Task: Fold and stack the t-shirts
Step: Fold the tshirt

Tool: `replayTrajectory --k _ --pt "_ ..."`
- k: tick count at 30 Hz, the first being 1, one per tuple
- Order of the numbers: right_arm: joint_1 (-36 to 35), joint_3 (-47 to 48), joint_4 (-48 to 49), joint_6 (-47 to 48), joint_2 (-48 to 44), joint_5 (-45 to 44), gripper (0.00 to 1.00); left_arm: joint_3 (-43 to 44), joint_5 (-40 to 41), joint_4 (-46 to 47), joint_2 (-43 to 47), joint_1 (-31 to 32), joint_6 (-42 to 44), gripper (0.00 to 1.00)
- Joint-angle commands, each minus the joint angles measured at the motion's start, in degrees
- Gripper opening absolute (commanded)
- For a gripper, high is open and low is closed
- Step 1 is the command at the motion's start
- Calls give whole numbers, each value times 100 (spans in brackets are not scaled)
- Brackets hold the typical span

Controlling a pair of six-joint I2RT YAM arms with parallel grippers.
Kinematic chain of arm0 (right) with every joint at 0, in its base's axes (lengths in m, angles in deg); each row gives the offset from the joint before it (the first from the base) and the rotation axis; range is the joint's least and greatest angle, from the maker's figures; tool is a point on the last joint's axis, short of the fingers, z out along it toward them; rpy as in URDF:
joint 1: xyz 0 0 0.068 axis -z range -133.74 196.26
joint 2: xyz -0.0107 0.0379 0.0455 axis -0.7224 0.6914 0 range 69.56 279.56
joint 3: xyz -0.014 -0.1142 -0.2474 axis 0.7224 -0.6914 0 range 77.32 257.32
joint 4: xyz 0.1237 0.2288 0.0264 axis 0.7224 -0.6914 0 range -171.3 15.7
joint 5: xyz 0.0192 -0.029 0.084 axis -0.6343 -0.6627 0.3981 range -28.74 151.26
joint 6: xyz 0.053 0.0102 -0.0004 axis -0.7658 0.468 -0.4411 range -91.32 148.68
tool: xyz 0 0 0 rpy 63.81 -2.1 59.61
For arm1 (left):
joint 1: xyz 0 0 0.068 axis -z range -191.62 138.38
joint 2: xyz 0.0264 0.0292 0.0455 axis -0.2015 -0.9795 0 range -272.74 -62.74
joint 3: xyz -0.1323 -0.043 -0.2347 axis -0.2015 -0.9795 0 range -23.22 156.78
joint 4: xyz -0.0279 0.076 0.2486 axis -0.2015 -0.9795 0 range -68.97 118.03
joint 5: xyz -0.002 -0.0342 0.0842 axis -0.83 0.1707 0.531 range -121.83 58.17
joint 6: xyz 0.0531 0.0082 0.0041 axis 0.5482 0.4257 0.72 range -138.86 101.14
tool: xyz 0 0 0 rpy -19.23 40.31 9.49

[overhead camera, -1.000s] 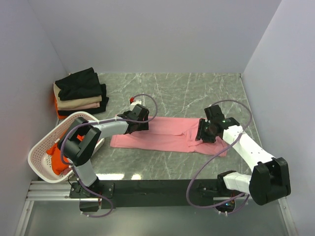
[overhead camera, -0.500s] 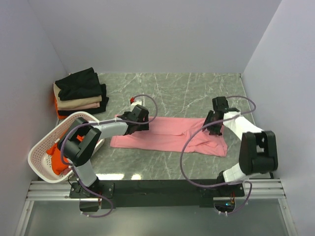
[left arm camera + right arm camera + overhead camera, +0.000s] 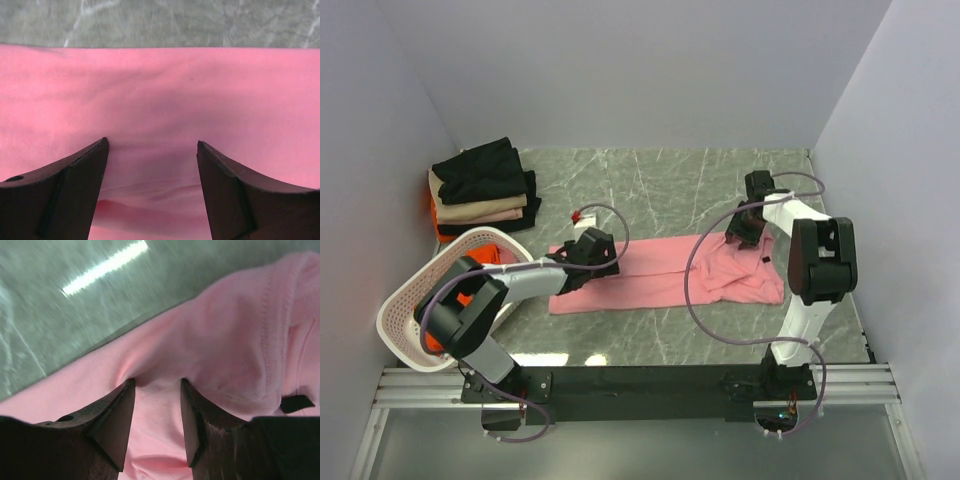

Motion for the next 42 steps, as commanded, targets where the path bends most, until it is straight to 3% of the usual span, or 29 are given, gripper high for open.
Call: replayTrajectory --k 1,11,16,25,30,42 --pt "40 606 -38 171 543 -29 48 -541 -461 -429 102 181 -560 78" --pt "-66 3442 -899 856 2074 367 44 -1237 -830 -359 831 1006 -1570 78" --pt "-224 4140 -970 988 1954 481 44 -1211 -769 -596 1147 1535 -1993 78" --pt "-224 2068 -416 935 -217 -300 44 -589 -171 -1238 1851 1658 -1898 80" --pt "-137 996 -592 892 -711 -1188 45 203 -206 -1220 1298 1667 -1344 80" --pt "180 -324 154 795 -1221 -337 45 2707 -513 -807 -960 1755 -254 80"
